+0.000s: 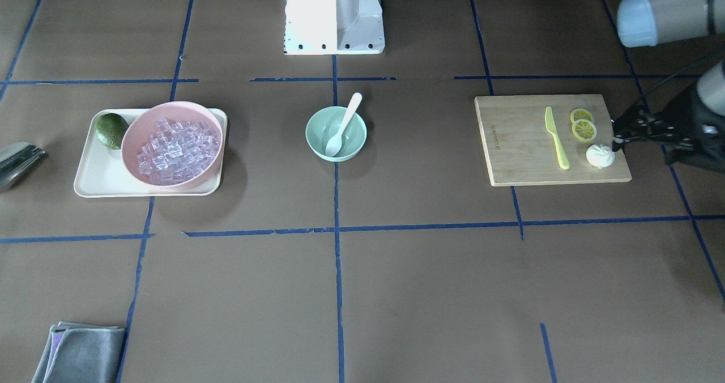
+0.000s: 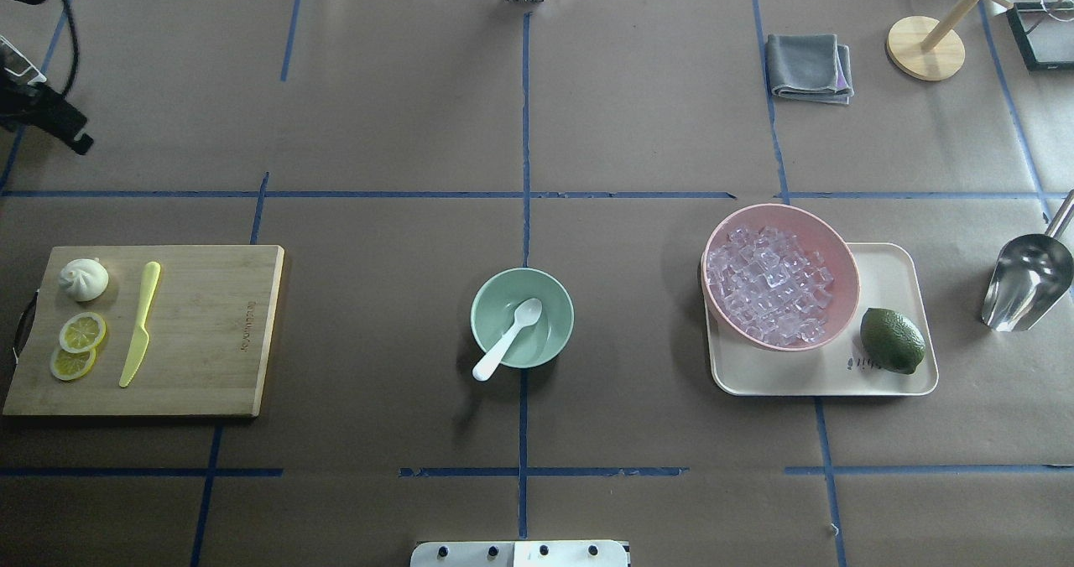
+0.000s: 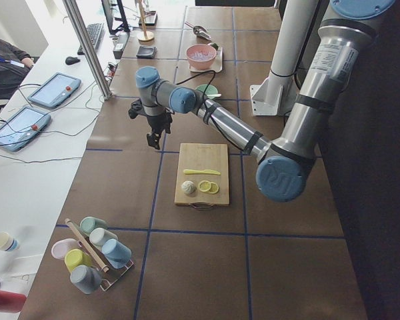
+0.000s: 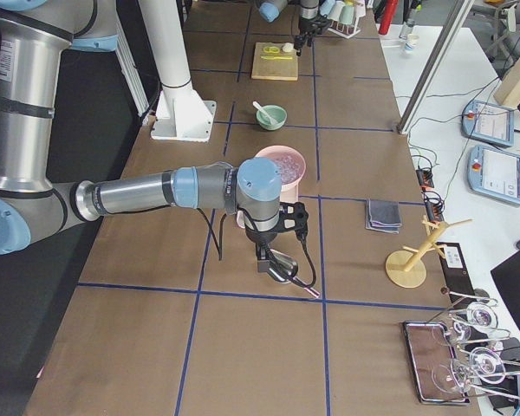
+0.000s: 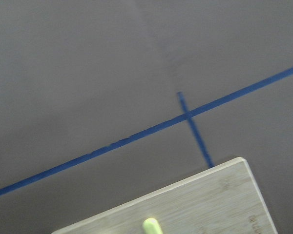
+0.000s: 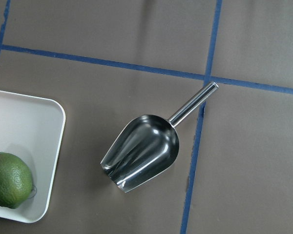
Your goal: Put spoon and ice into bowl
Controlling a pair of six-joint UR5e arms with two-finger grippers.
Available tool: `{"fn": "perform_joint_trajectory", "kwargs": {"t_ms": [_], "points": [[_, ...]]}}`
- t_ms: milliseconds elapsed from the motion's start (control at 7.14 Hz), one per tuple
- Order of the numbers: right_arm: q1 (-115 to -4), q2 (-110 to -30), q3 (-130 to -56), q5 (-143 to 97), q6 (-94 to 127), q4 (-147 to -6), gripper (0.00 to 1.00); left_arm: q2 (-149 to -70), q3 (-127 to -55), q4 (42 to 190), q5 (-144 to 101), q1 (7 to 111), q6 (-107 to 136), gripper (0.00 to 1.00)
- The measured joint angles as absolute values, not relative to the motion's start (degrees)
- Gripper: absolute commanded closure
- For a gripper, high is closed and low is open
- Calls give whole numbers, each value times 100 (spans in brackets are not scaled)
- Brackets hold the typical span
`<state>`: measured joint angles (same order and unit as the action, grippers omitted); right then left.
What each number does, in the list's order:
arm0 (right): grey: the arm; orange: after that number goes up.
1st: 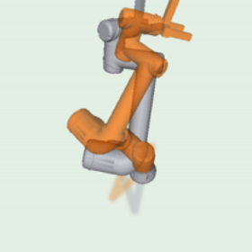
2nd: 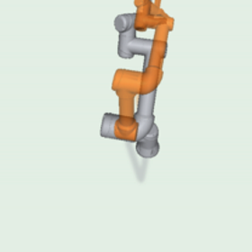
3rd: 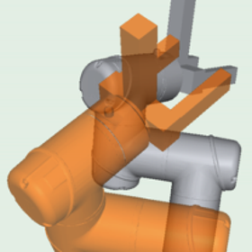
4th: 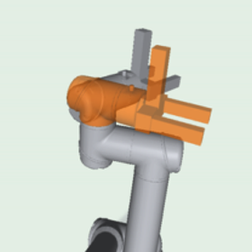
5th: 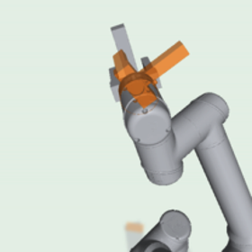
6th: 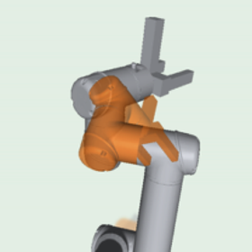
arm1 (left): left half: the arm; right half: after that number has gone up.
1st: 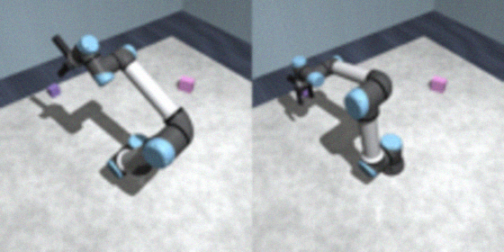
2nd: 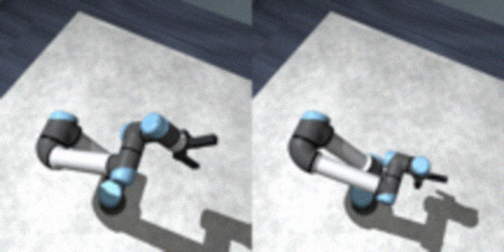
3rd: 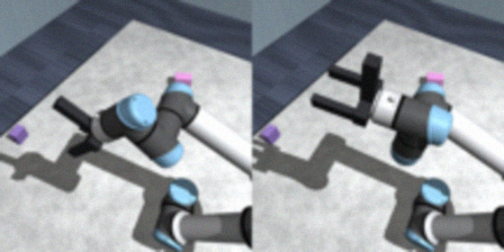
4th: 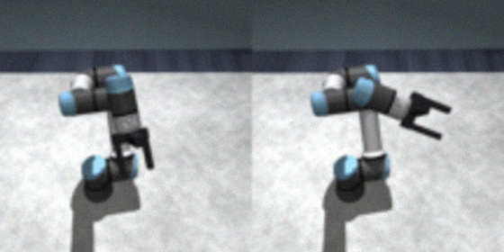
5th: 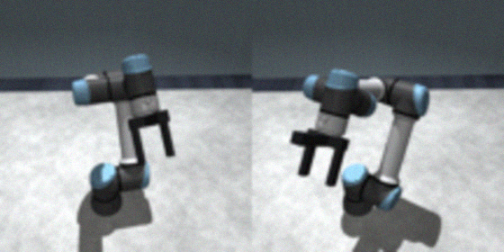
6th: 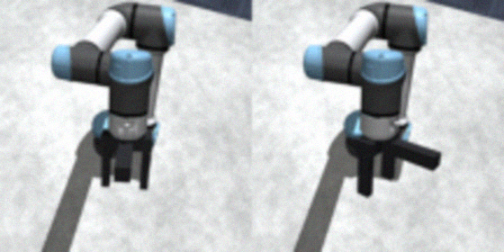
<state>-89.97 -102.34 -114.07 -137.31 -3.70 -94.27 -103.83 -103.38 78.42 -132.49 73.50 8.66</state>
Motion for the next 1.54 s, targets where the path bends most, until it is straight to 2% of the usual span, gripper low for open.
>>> {"fn": "perform_joint_trajectory", "kwargs": {"t_ms": [280,561,981,1541], "points": [[-8708,-10127,-11509,-13772,57,-9394,0,-9411,-10367,8123,-13313,8265,385,0],[-8301,-9782,-11537,-13748,546,-9393,1,-8538,-10321,8761,-13298,8707,-71,0],[-7244,-8963,-11622,-13459,1746,-9373,1,-8271,-10373,9028,-13305,8902,-141,0],[-5130,-7875,-11741,-11881,3283,-9358,1,-8261,-10391,9043,-13321,8912,-141,0]]}}
